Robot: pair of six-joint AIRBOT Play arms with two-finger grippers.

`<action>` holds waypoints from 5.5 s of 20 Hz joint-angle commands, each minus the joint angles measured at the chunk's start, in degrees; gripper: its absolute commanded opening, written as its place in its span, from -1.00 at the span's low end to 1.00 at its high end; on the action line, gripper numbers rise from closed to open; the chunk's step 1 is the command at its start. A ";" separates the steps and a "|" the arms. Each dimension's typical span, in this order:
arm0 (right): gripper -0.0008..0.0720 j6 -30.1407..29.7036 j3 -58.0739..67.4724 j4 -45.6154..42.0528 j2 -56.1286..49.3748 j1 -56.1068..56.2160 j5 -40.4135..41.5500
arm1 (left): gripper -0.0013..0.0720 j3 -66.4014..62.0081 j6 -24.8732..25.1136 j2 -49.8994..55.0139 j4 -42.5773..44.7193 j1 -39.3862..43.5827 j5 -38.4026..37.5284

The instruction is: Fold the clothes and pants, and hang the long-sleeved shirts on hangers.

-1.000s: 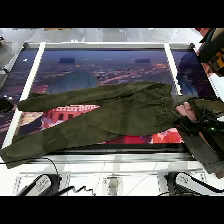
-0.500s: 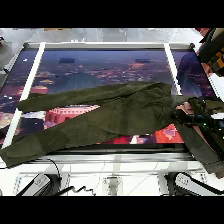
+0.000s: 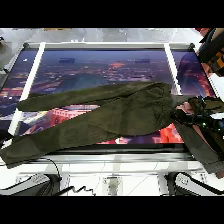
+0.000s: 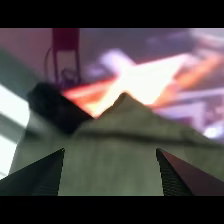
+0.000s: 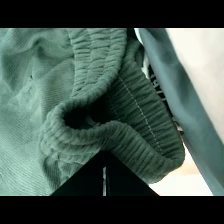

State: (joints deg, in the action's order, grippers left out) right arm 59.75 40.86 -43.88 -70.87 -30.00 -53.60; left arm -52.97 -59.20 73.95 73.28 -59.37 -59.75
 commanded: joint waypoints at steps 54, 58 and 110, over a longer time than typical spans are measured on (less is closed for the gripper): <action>0.53 15.50 -15.56 7.06 3.26 0.04 9.68 | 0.63 -17.05 -3.89 -2.19 -13.62 4.31 -5.75; 0.53 9.88 -15.56 11.39 2.60 0.04 13.11 | 0.63 -17.00 -9.07 -2.62 -3.67 -0.20 -15.91; -0.91 29.79 2.14 -22.99 22.40 0.74 1.57 | -0.90 -8.35 -8.70 0.37 -18.21 16.35 28.59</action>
State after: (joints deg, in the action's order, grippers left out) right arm 88.51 41.43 -72.47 -41.21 -29.76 -59.48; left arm -57.04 -61.76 68.69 50.76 -49.04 -34.92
